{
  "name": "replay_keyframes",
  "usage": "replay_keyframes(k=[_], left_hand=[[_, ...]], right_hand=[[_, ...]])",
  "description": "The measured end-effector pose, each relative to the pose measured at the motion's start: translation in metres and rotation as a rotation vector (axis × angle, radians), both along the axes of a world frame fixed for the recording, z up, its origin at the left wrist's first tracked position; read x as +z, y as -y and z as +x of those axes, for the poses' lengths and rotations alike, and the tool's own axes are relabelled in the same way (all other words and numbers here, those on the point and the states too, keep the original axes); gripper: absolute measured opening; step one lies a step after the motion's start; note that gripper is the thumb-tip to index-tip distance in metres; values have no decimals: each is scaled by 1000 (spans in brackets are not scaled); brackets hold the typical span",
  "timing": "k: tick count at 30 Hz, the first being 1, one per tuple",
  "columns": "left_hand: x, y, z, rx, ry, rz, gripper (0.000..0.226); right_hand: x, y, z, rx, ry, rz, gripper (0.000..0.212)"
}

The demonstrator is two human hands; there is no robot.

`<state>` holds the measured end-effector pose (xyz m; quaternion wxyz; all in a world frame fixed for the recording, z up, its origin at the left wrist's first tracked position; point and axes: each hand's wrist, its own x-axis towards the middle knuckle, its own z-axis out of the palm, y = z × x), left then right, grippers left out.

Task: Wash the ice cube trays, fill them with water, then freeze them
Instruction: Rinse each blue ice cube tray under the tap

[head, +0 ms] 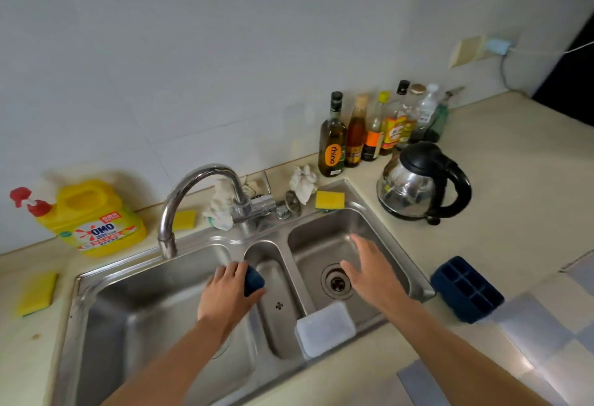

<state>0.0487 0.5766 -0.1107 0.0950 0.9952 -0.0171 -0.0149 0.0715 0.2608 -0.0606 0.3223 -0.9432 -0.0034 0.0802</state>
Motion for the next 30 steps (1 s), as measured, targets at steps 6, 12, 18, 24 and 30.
replay_keyframes(k=[6, 12, 18, 24, 30], left_hand=[[12, 92, 8, -67, 79, 2, 65], [7, 160, 2, -138, 29, -9, 68], [10, 197, 19, -155, -17, -33, 70], [-4, 223, 59, -186, -81, -68, 71], [-26, 244, 101, -197, -137, -69, 71]], right_hand=[[-1, 115, 0, -14, 48, -276, 81], [-20, 186, -6, -41, -138, -483, 105], [-36, 211, -5, -12, -257, -458, 94], [-32, 248, 20, -78, -247, -516, 83], [-31, 296, 52, -226, -256, -593, 83]])
